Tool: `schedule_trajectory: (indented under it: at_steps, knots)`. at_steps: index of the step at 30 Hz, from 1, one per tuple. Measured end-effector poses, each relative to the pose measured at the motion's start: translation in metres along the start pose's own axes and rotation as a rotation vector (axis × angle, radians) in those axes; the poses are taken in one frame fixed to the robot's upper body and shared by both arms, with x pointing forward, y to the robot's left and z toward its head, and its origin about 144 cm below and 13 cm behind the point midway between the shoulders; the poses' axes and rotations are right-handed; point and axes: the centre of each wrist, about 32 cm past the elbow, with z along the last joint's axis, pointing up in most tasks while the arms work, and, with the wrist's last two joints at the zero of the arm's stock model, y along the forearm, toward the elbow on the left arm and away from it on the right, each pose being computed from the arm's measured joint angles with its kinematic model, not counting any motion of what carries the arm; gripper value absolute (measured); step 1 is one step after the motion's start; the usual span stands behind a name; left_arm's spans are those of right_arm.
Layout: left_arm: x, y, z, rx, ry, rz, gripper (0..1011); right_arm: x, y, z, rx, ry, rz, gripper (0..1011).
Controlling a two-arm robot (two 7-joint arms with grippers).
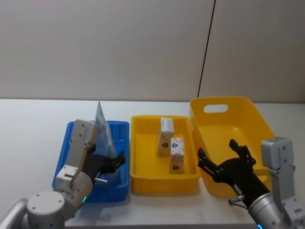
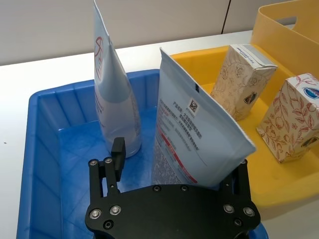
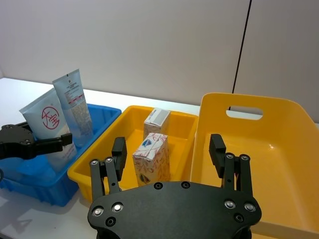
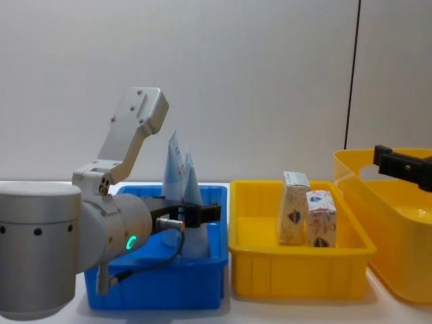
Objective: Bimanual collaborative sorting of washing and personal care products
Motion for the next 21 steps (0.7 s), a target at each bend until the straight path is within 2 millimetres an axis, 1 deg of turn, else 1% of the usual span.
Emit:
schedule_trajectory:
  at_steps: [3, 4, 5, 8, 9, 11, 13, 15, 18, 21]
  knots:
    - [0.0002, -0.001, -0.0002, 0.001, 0.002, 0.002, 952, 0.0, 0.0, 0.0, 0.0, 0.0, 0.0, 1003]
    - [0.0003, -0.0017, -0.0003, 0.002, 0.003, 0.003, 909, 0.0, 0.0, 0.0, 0.0, 0.0, 0.0, 1003]
    - [0.0003, -0.002, -0.0004, 0.002, 0.004, 0.003, 897, 0.0, 0.0, 0.0, 0.0, 0.0, 0.0, 1003]
    - [0.0006, -0.0031, -0.0007, 0.003, 0.006, 0.005, 812, 0.0, 0.0, 0.0, 0.0, 0.0, 0.0, 1003]
    - [0.0007, -0.0033, -0.0007, 0.003, 0.007, 0.005, 757, 0.0, 0.0, 0.0, 0.0, 0.0, 0.0, 1003]
    - [0.0009, -0.0037, -0.0008, 0.003, 0.007, 0.006, 718, 0.0, 0.0, 0.0, 0.0, 0.0, 0.0, 1003]
    - [0.001, -0.0041, -0.0009, 0.004, 0.008, 0.007, 647, 0.0, 0.0, 0.0, 0.0, 0.0, 0.0, 1003]
    - [0.0011, -0.0044, -0.001, 0.005, 0.009, 0.008, 600, 0.0, 0.0, 0.0, 0.0, 0.0, 0.0, 1003]
    - [0.0011, -0.0048, -0.0011, 0.005, 0.01, 0.008, 481, 0.0, 0.0, 0.0, 0.0, 0.0, 0.0, 1003]
    - [0.0012, -0.0052, -0.0011, 0.005, 0.01, 0.009, 416, 0.0, 0.0, 0.0, 0.0, 0.0, 0.0, 1003]
